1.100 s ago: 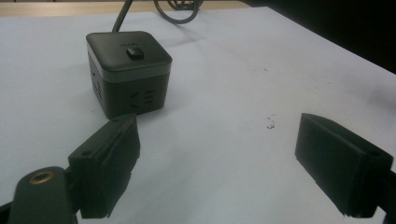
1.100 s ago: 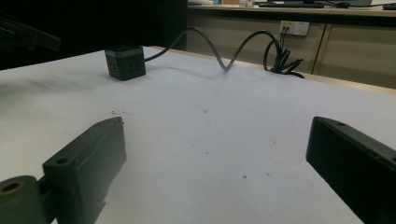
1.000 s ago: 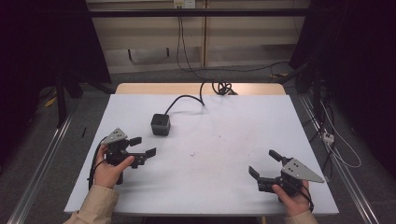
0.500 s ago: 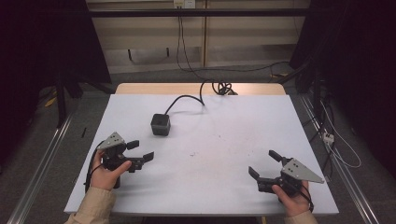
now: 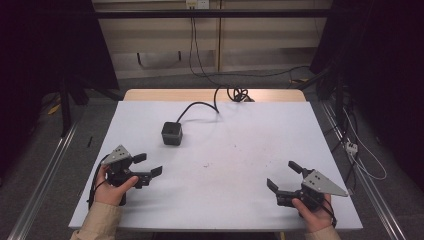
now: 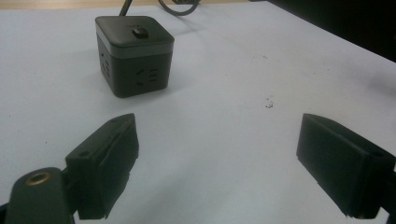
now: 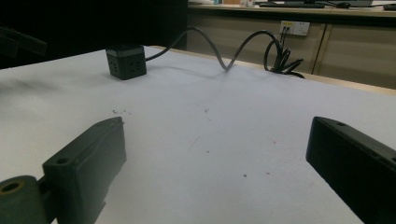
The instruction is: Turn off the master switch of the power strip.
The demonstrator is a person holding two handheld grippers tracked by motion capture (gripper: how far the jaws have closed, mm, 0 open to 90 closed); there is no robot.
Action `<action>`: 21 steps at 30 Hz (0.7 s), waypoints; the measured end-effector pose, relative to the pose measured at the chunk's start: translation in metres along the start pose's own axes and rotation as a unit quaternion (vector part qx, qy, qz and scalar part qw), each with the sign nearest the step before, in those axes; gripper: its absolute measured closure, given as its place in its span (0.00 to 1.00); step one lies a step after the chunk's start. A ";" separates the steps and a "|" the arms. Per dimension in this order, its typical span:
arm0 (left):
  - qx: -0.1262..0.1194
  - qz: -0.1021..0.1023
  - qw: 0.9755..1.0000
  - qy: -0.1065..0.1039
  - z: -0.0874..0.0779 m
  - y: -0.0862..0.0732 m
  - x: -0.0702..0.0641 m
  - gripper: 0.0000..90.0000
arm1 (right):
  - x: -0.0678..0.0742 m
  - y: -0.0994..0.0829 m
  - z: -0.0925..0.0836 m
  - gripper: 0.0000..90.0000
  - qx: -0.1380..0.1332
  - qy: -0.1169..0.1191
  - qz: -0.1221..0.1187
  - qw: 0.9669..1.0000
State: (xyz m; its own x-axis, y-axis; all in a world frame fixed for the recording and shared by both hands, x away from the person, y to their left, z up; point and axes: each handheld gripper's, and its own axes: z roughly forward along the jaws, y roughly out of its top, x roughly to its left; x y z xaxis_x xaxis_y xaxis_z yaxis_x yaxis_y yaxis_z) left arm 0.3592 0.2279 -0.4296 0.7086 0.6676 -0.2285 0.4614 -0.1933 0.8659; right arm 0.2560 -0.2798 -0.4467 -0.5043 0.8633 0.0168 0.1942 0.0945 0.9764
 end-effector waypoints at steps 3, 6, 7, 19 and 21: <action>0.000 0.000 1.000 0.000 -0.001 -0.001 0.000 0.14 | 0.000 0.000 0.000 0.05 0.000 0.000 0.000 1.000; 0.000 0.002 1.000 0.002 -0.002 -0.002 0.000 0.14 | -0.001 0.000 0.000 0.05 0.001 -0.001 0.001 1.000; 0.000 0.002 1.000 0.003 -0.002 -0.003 0.000 0.14 | -0.001 0.000 0.000 0.05 0.001 -0.001 0.001 1.000; 0.003 0.002 1.000 0.006 -0.008 -0.009 0.001 0.14 | 0.000 -0.001 0.000 0.05 0.001 0.000 0.002 1.000; 0.002 0.003 1.000 0.008 -0.009 -0.010 0.001 0.14 | 0.000 0.000 0.000 0.05 0.001 0.000 0.001 1.000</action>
State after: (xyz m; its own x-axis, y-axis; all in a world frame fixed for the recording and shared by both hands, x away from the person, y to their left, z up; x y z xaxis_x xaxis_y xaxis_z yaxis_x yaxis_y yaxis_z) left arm 0.3507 0.2370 -0.4343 0.7025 0.6778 -0.2170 0.4603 -0.2002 0.8649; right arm 0.2559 -0.2800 -0.4471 -0.5042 0.8634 0.0191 0.1973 0.0936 0.9759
